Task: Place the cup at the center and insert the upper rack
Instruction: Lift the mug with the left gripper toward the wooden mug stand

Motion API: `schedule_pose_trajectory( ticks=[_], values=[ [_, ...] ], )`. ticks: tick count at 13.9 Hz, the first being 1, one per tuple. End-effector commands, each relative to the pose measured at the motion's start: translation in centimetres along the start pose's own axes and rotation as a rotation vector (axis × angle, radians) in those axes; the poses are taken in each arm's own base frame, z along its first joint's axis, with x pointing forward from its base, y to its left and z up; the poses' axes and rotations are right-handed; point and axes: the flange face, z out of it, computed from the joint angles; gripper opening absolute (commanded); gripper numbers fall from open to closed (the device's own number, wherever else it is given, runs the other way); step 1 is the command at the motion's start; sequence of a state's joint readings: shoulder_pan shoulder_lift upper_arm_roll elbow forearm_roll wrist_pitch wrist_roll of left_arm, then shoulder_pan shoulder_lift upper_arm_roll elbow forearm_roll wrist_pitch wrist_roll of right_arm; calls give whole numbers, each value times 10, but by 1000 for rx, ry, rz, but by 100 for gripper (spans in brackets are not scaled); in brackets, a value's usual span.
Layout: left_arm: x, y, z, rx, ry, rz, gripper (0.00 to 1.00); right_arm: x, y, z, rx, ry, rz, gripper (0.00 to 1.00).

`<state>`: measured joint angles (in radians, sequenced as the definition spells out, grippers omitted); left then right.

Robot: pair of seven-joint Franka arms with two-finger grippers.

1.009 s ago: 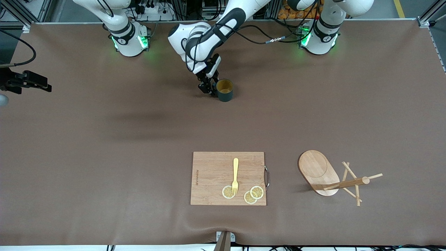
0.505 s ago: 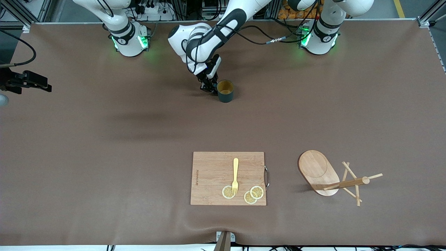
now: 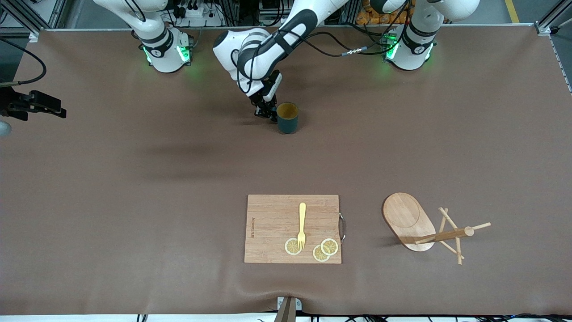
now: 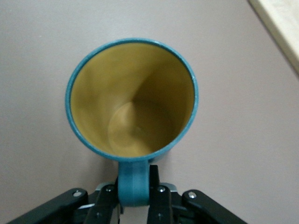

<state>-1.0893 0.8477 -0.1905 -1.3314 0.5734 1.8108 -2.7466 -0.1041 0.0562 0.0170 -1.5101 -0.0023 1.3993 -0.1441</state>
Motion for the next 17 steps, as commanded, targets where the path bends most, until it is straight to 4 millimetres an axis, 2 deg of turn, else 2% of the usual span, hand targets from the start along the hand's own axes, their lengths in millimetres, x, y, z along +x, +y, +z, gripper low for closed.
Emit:
schedule_pose_trajectory(
  ticks=[1,2,7,8,10,12,17],
  values=[
    [45,34,-39,26,-53,-118,0,-2,-3,-5,6,13,10,100],
    [53,40,-43,38,-67,-104,0,-2,-3,-5,6,13,10,100],
    [131,95,-89,78,-187,-61,0,3,-3,-17,-4,83,1,100],
    [154,108,-103,82,-222,-76,0,4,-4,-19,-6,96,-2,100],
    [201,134,-114,99,-284,-61,0,4,-7,-19,-6,92,1,100],
    [232,153,-110,108,-319,-30,0,4,-8,-19,-6,95,-1,100],
    [327,189,-123,62,-398,75,0,2,-3,-22,-7,99,10,100]
  ],
)
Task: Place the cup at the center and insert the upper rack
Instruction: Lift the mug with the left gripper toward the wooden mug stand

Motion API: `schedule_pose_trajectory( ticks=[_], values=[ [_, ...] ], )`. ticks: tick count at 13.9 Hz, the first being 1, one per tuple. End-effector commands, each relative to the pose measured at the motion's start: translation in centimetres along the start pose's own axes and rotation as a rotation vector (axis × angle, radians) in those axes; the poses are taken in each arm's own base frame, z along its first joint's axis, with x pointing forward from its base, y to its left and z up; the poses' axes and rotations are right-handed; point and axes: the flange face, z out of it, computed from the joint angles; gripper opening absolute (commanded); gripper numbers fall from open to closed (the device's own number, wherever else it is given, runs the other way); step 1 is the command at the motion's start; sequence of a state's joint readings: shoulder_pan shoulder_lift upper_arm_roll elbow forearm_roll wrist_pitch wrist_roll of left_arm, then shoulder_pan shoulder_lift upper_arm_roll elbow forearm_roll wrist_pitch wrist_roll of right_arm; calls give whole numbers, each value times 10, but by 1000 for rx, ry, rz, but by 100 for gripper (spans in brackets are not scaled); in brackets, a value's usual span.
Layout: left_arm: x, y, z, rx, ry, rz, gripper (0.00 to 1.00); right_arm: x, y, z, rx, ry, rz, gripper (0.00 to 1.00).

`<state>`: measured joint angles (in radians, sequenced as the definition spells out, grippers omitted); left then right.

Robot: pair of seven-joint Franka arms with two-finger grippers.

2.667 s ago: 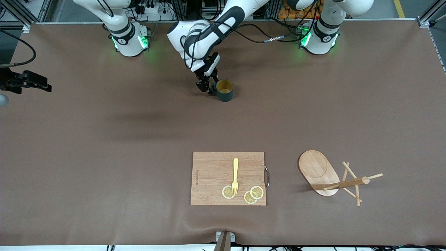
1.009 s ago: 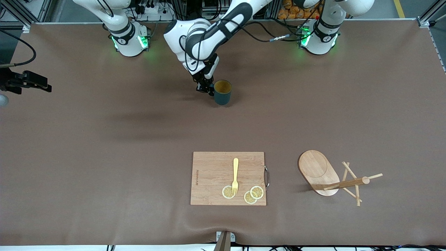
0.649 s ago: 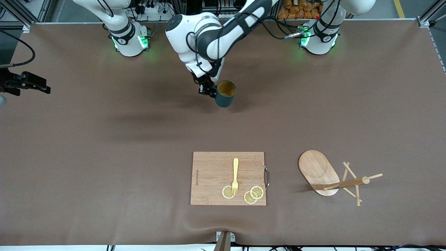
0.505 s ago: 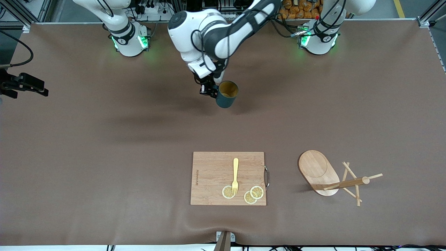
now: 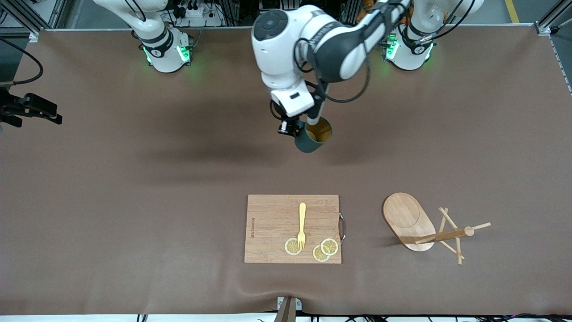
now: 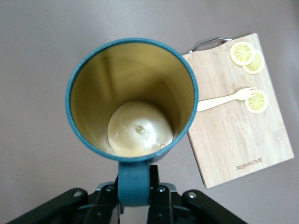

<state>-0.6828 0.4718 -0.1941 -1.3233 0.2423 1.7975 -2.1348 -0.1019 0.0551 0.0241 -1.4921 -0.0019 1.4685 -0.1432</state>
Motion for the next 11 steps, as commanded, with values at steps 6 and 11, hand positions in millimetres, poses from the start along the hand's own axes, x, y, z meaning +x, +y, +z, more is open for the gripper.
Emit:
schedule_pose_trajectory(
  ticks=[6,11],
  values=[
    [84,17,-34,-3,-75,60,0,-3,8,-8,6,16,124,100],
    [166,35,-43,41,-308,-12,0,-2,10,-5,7,10,131,100]
  ],
)
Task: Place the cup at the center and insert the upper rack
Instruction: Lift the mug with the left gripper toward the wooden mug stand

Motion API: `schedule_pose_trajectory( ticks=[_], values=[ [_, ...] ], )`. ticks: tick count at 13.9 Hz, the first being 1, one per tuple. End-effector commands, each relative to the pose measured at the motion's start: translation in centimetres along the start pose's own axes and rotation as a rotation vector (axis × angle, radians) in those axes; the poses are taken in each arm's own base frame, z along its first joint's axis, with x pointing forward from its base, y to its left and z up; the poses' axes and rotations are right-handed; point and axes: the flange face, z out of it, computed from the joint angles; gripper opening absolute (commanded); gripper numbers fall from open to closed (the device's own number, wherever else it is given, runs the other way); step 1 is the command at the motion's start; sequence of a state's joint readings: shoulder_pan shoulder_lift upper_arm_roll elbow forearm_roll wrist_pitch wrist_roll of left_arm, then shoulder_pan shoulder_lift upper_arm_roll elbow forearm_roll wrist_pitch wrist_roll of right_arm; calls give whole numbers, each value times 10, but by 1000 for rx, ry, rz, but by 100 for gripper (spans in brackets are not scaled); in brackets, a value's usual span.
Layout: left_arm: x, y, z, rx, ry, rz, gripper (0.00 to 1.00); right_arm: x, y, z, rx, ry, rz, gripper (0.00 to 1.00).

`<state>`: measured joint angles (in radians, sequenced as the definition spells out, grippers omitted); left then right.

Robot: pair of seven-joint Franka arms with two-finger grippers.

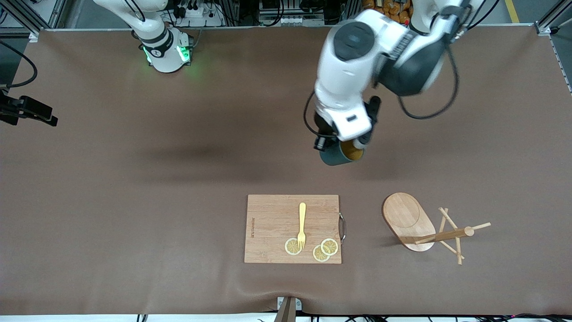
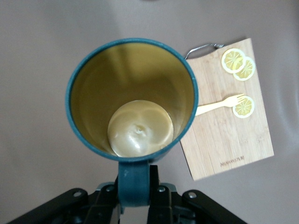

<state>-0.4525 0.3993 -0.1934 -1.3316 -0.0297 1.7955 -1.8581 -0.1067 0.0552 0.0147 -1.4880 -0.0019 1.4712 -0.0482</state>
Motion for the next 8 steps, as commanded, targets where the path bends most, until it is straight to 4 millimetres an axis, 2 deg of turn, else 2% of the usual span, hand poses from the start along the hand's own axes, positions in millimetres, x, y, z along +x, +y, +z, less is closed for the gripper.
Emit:
schedule_pose_trajectory(
  ticks=[1,3,8],
  values=[
    [46,-1,-29,2,-97,-4,0,-1,2,-3,4,3,19,100],
    [64,-4,-33,35,-127,35,0,-1,4,-6,4,11,11,100],
    [176,-5,-60,31,-271,137,0,0,4,-14,3,28,14,100]
  ],
)
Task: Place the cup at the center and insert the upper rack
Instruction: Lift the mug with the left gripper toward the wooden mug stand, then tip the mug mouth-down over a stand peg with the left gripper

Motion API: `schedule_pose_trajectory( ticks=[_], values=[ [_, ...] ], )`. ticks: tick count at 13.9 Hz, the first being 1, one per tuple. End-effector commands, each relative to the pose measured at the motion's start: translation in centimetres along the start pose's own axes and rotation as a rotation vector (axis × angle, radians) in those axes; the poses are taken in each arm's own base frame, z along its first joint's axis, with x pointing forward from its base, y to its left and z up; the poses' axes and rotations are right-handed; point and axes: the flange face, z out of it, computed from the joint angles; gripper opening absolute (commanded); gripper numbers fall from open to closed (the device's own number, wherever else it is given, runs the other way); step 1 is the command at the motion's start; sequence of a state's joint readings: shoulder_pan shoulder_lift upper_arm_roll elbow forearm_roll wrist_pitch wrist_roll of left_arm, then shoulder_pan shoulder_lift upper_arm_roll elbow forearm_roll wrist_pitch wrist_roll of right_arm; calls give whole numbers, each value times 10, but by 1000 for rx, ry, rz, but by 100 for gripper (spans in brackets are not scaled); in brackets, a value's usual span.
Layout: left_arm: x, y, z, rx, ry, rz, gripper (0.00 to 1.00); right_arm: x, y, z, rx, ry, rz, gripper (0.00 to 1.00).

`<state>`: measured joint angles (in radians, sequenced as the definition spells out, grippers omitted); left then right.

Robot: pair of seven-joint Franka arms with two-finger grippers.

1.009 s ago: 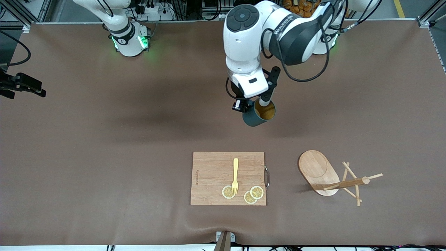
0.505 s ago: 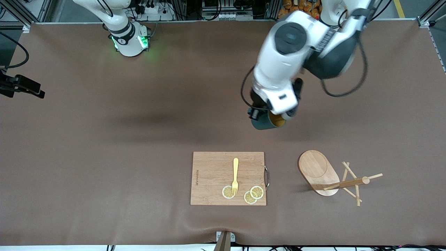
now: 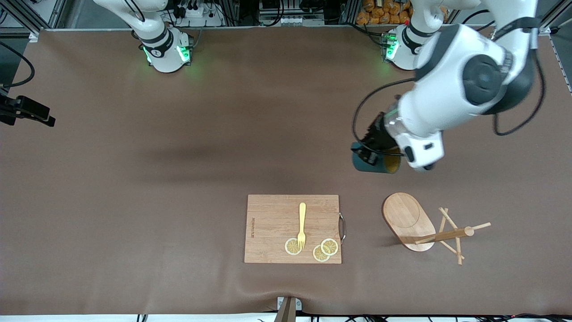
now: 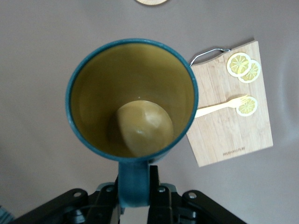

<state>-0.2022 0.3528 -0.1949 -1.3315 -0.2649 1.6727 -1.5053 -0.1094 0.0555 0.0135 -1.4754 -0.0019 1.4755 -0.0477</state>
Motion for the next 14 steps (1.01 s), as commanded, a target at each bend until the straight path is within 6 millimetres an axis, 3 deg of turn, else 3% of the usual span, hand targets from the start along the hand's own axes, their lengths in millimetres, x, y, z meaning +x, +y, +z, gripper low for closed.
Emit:
schedule_pose_trajectory(
  ticks=[1,5,11,14],
  values=[
    [45,-17,-29,-11,-64,96,0,0,2,-7,3,11,10,100],
    [93,-27,-48,-50,-165,135,0,3,1,-3,5,3,10,100],
    [119,-30,-45,-68,-240,192,0,5,0,-5,40,11,7,100],
    [145,-30,-44,-102,-307,197,0,4,-5,-4,60,3,1,100]
  ],
)
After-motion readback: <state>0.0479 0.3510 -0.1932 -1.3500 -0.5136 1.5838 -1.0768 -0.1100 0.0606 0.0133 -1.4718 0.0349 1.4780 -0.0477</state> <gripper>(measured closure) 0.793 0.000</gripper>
